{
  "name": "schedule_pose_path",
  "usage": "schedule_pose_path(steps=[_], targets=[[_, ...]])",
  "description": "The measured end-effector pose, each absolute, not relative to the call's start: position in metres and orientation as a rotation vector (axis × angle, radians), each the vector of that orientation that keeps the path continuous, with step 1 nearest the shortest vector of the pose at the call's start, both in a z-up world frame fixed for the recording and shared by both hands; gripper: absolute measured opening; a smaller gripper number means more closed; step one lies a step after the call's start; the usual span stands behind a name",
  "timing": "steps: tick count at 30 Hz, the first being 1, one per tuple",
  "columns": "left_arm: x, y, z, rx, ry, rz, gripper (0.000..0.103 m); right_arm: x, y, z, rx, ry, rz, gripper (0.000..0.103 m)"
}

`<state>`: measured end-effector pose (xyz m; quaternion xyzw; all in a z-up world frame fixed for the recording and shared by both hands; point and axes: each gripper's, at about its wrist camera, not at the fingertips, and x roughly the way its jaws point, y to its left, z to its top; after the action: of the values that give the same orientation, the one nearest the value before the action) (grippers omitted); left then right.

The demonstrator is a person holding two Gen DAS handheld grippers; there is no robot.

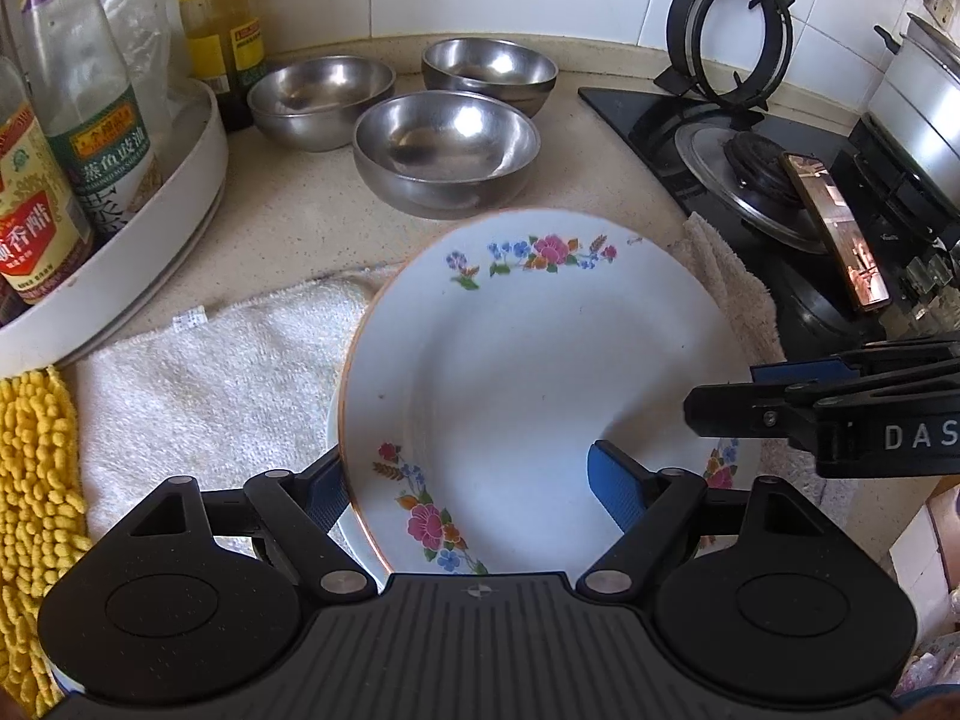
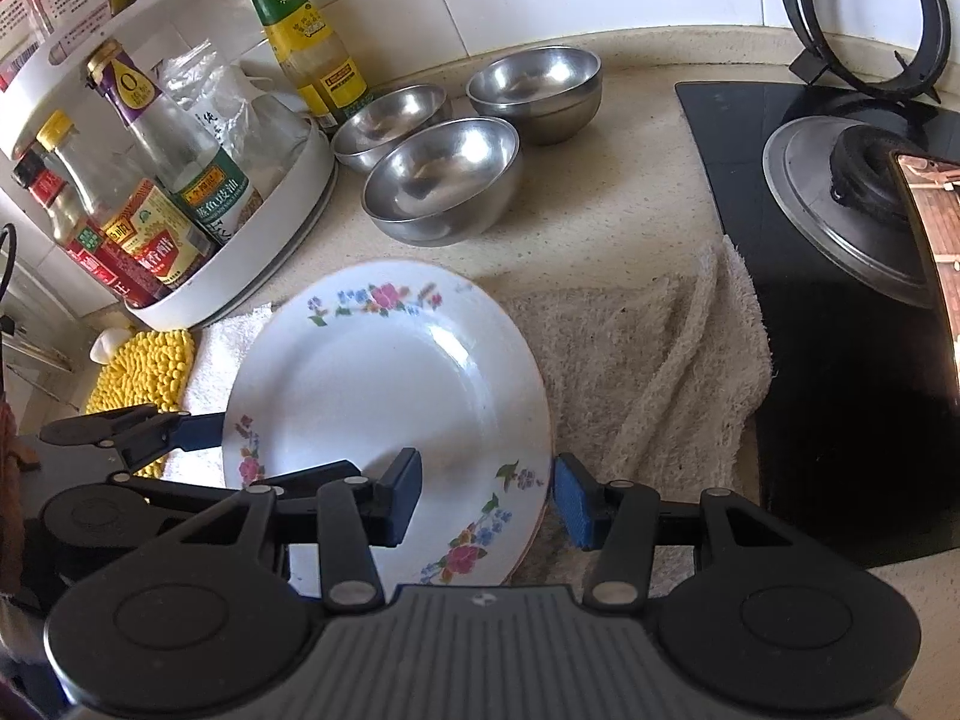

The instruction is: Organize plates and bowls

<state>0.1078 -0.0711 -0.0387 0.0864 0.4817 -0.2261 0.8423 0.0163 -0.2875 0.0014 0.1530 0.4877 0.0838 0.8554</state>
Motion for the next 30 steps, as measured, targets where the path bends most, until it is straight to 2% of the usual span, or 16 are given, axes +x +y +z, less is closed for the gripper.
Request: schedule_pose_path(steps=[3,7,20,30], targets=[[0.112,-0.070,-0.042,0.182,1.006,-0.449,0.086,0.017,-0.286,0.006,0.314,0.986,0.209,0.066],[0.119,-0.065,-0.045,0.194,1.011,-0.408,0.078,0.022,-0.289,0.007,0.279,0.975,0.183,0.066],[0.135,-0.058,-0.023,0.173,0.967,-0.309,0.081,0.045,-0.307,0.009,0.300,0.956,0.244,0.066],[0.198,-0.056,-0.005,0.130,0.948,-0.323,0.084,0.121,-0.308,0.015,0.300,0.948,0.189,0.067]])
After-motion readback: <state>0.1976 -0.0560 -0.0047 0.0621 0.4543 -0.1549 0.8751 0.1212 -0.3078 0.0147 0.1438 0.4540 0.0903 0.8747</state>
